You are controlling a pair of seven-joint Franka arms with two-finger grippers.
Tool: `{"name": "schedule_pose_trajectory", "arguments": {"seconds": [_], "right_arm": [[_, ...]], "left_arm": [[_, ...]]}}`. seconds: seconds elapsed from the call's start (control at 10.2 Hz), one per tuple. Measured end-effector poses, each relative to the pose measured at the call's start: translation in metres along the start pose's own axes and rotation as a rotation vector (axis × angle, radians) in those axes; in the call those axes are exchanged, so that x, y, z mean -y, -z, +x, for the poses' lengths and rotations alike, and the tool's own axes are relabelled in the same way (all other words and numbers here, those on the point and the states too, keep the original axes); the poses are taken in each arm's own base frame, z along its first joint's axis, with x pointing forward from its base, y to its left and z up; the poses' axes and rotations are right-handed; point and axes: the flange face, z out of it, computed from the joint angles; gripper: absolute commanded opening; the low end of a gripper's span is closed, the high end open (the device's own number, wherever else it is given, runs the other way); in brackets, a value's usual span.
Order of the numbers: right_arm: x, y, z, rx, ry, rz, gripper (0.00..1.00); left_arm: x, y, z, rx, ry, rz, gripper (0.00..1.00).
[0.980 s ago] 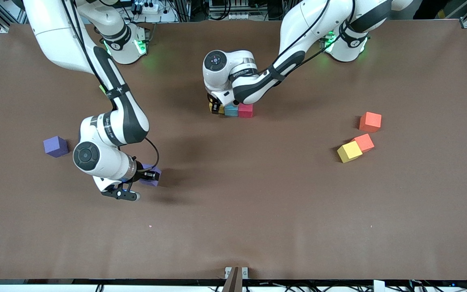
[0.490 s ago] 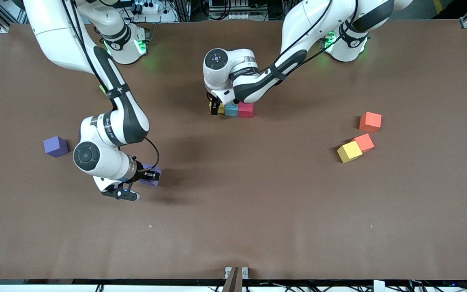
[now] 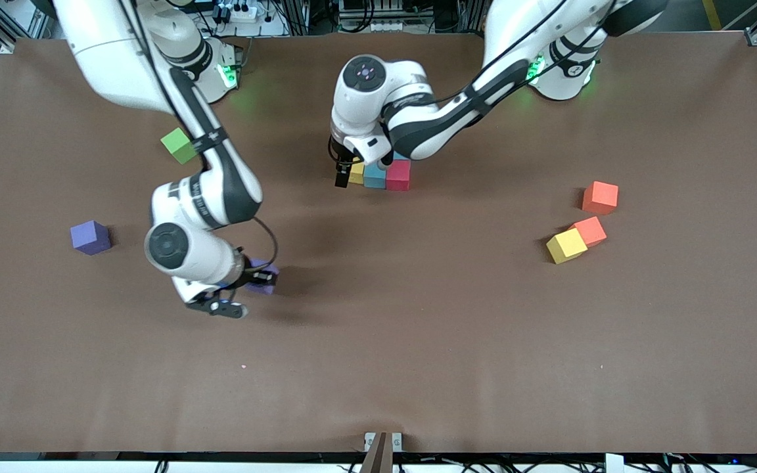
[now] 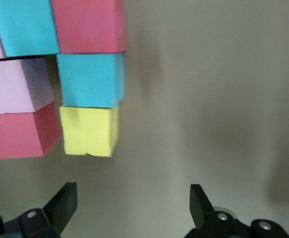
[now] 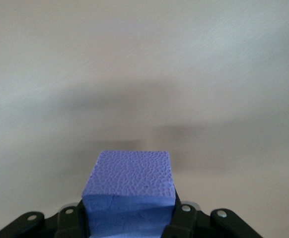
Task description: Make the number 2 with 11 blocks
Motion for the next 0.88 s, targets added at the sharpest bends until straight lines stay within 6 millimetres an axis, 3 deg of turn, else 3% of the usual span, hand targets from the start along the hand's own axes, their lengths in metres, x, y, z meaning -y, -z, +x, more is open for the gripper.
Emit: {"name": "schedule_pose_trajectory", "arguments": {"seconds": [0.2, 0.39, 0.69, 0.88], "right_arm": [[0.058, 0.002, -0.045, 0.012, -0.017, -0.012, 0.29], [0.111, -0.008, -0.099, 0.025, 0.009, -0.033, 0.3], [0.139, -0.041, -0.165, 0.063, 0.097, -0.086, 0.31], [0.14, -0.067, -0.201, 0.043, 0.14, -0.084, 0.33]], "left_arm": [[-0.046, 0.05, 0.032, -0.007, 0.001, -0.097, 1.0], [-0.087, 0.078, 0.074, -0.047, -0.1, -0.141, 1.0], [-0.123, 0.086, 0.13, -0.099, -0.489, -0.083, 1.0], [-0.136, 0.087, 0.162, -0.067, -0.767, 0.021, 1.0]]}}
